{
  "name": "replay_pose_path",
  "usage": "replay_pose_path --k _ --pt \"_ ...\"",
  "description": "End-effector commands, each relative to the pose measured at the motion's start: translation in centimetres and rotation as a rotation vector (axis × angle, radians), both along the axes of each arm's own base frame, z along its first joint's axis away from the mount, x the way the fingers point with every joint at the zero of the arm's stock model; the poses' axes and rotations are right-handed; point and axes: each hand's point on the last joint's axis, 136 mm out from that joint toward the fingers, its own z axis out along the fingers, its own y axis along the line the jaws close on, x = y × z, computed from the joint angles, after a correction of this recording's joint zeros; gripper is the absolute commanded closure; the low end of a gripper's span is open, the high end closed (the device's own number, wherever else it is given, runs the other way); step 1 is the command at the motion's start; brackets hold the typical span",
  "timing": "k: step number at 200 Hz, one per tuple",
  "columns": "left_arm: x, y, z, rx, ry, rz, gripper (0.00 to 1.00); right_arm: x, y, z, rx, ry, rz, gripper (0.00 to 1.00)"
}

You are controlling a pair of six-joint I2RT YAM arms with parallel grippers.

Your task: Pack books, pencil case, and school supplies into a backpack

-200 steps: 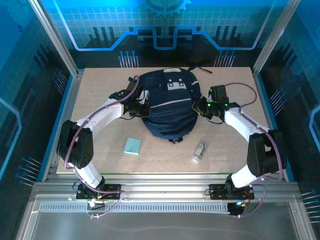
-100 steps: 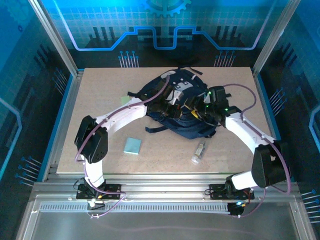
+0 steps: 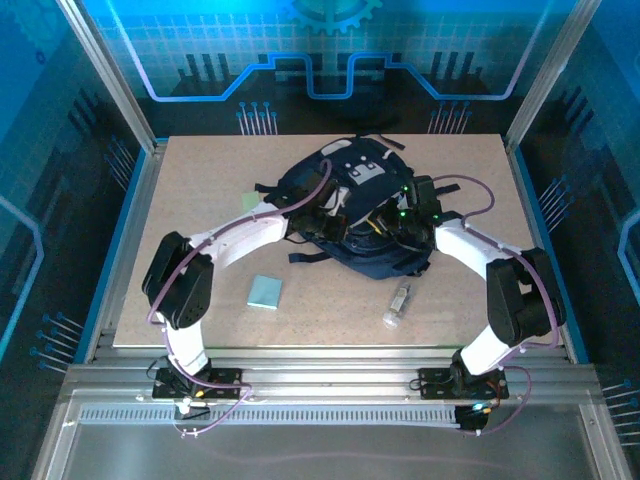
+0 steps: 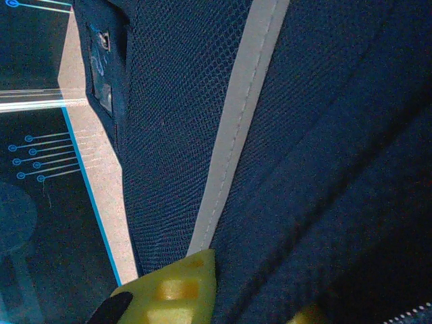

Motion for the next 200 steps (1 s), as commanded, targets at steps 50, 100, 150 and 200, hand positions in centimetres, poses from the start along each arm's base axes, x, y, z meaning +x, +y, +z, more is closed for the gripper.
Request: replay_pose_path --k 50,100,150,200 --pt "6.9 8.9 -0.6 -0.009 -0.01 0.35 0.65 0.4 -0.8 2.9 -0.072 -0.07 0.07 0.54" --pt "6.3 8.4 1.1 -0.073 -0.002 0.351 0.31 -4.5 -3.8 4.0 -0.309 0.008 0.166 0.08" --pt "5.2 9.6 3.7 -0.114 -0.09 0.388 0.01 -12.3 -7.8 1.6 -0.496 0.174 0.206 0.04" --pt "4.9 8.6 5.0 -0.257 -0.125 0.382 0.01 -19.4 -9.8 -2.9 -0.583 0.361 0.238 0.03"
